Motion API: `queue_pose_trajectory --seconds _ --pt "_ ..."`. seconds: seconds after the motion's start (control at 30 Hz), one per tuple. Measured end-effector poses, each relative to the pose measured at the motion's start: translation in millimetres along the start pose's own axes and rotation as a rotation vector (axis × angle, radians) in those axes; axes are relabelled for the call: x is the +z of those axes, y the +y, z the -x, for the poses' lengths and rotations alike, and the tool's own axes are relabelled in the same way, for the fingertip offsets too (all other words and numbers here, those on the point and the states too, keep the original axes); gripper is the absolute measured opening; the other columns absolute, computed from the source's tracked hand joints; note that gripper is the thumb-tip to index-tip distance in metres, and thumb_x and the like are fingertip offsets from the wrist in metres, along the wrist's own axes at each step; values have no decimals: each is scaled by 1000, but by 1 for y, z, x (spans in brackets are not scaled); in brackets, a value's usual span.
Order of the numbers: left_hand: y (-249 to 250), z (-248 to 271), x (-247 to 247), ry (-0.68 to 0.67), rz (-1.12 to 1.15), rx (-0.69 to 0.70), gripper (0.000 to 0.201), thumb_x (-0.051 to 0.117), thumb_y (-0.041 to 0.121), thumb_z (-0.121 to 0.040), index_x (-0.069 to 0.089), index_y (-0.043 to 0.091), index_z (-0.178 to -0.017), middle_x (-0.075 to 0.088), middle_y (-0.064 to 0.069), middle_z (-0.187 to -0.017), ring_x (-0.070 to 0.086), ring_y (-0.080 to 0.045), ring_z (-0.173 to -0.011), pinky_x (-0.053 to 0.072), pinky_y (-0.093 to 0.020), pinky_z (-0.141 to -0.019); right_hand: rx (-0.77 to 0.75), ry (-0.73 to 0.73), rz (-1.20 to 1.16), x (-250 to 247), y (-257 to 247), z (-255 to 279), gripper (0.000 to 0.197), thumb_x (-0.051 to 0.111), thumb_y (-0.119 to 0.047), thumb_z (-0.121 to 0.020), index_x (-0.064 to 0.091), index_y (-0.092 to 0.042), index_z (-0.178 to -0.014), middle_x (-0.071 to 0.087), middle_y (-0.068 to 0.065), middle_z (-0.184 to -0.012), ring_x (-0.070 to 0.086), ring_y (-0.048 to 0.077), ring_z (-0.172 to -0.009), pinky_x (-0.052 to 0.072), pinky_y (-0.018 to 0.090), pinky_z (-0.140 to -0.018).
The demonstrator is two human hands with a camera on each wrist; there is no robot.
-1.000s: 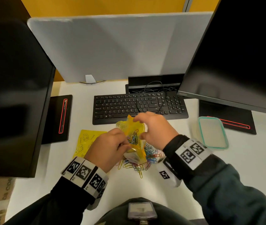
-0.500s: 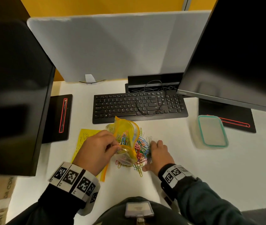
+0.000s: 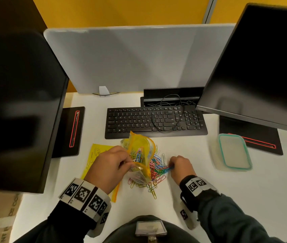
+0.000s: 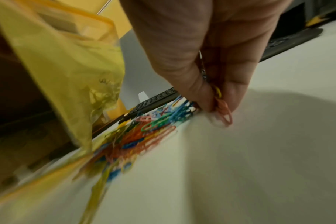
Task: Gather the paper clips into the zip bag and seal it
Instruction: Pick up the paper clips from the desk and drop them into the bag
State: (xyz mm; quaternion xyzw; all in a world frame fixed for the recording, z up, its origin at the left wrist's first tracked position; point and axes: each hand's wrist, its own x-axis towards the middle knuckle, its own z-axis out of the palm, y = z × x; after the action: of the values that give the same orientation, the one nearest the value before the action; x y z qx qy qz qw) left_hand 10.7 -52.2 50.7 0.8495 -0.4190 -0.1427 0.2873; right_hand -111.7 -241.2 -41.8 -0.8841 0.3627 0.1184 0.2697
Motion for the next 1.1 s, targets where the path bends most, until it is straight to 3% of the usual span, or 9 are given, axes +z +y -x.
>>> queue_pose_trajectory --seconds 0.1,0.27,0.43,0.6,0.77,0.87,0.93,1.03,1.1 --pt "0 -2 1 -20 4 6 7 72 19 -75 68 15 -71 55 13 -80 53 -5 -72 35 -3 -65 88 66 -212 -12 6 -1 20 55 4 -78 71 -4 -86 71 15 -93 61 25 -83 41 20 -70" --pt "1 -7 3 -34 2 22 8 70 20 -76 67 14 -72 52 14 -79 52 -6 -72 36 -6 -66 -40 178 -500 -65 -18 17 33 65 4 -77 64 -26 -65 64 -6 -71 60 11 -66 56 34 -77" --pt "9 -11 6 -59 10 15 8 68 22 -77 67 15 -75 60 6 -89 57 -14 -78 48 -31 -74 -319 255 -436 -96 -70 30 19 66 1 -75 73 -17 -76 58 -18 -65 54 -6 -55 41 3 -62" --pt "13 -11 4 -31 25 55 9 68 22 -77 66 14 -75 61 4 -91 57 -16 -76 48 -32 -70 -351 111 -341 -84 -90 34 24 69 -7 -76 71 -22 -95 63 -13 -91 59 6 -67 40 0 -59" --pt "2 -9 -2 6 19 35 10 69 24 -77 68 15 -74 59 10 -86 53 -8 -72 43 -23 -68 -181 190 -392 -78 -54 16 29 72 -8 -75 60 -27 -94 62 -1 -99 62 23 -71 53 32 -73" --pt "-5 -10 -6 37 22 26 9 70 23 -76 68 16 -71 60 10 -85 52 -4 -72 40 -16 -68 35 -64 -121 -45 -28 9 81 83 -28 -64 40 -17 -132 48 8 -130 53 26 -112 43 33 -96" --pt "-7 -10 -8 50 30 18 10 69 24 -76 68 16 -69 61 9 -85 53 -5 -77 37 -11 -66 82 -188 -46 -16 -22 16 111 85 -46 -53 24 -17 -141 36 6 -136 40 26 -125 39 39 -104" --pt "-8 -8 -8 53 30 -18 7 71 21 -75 69 17 -70 61 9 -85 54 -3 -73 38 -10 -67 23 -171 72 16 -22 22 126 80 -62 -47 12 -19 -143 31 3 -134 32 23 -125 42 39 -101" --pt "-8 -5 -7 47 27 -31 8 70 20 -75 68 16 -69 61 8 -86 56 -6 -74 40 -13 -67 -7 -149 122 23 -25 19 122 80 -56 -53 9 -15 -145 30 5 -133 32 24 -124 43 38 -101"
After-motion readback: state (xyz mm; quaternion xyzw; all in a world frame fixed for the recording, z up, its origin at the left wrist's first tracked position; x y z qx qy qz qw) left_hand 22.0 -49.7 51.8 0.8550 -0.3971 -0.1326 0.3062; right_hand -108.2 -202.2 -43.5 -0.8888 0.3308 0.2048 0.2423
